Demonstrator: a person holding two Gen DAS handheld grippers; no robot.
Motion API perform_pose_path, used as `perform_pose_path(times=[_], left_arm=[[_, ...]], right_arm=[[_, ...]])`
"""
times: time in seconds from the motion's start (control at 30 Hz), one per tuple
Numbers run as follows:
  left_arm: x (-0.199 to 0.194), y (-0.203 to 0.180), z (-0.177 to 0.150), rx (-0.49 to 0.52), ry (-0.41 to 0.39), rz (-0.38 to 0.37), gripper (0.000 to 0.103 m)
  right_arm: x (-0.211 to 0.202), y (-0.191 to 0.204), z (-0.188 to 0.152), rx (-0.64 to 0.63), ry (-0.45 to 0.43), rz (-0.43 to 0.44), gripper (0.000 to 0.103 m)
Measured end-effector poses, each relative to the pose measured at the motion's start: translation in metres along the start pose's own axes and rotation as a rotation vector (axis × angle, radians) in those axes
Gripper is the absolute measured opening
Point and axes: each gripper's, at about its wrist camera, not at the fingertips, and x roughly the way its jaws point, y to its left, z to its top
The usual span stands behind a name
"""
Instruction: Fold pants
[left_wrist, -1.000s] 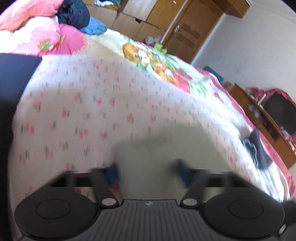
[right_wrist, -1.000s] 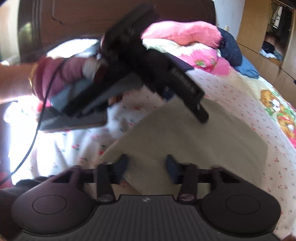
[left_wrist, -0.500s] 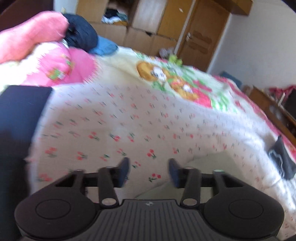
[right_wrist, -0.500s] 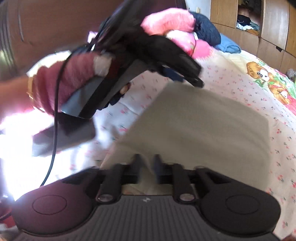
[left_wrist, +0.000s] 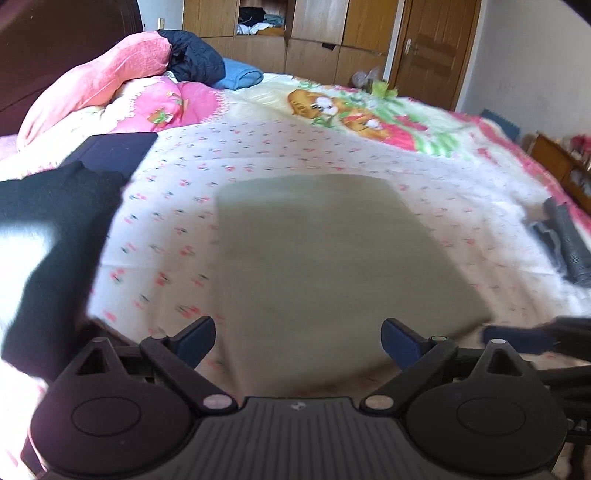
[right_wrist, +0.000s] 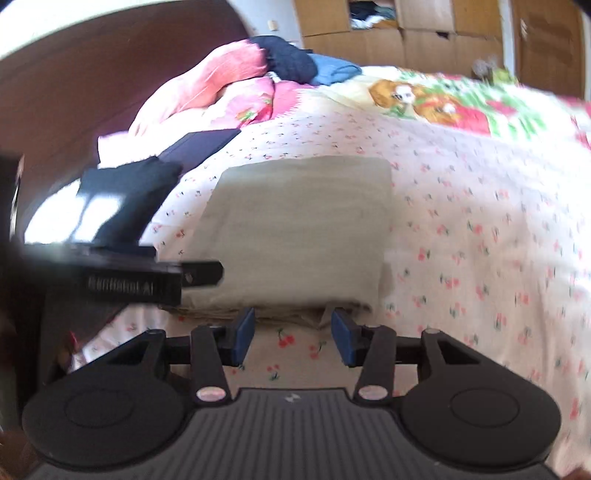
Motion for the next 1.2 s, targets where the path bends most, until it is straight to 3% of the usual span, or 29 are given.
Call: perform_pose_path(times=[0.33,0.53,0.7,0.97,1.2], left_arm=[[-0.030,-0.026,-0.015,-0.060,-0.012,0.085,0.103],[-0.050,-0.024,-0.028,-0.071,-0.041,0.099,0.103],[-0.054,-0.036,-0.033,-0.019,-0.021,0.212,0.103],[-0.065,-0.033,-0.034,-0.085,-0.044,0.156,0.103],[-0.074,-0.037,-0.035,-0.057,-0.069,0.198,0.103]], right_arm=[[-0.021,-0.012,-0.015,0.120,-0.024,-0.005,0.047],[-0.033,-0.004,-0.022,0.117,-0.042,-0.006,0.047],[-0.040,0.001,-0.023,0.122,-0.057,-0.012,0.047],[-0.050,0.006,-0.025,0.118,-0.075,-0.004,0.047],[-0.051,0.007,-0.026,0.133,-0.079,0.018,0.047]])
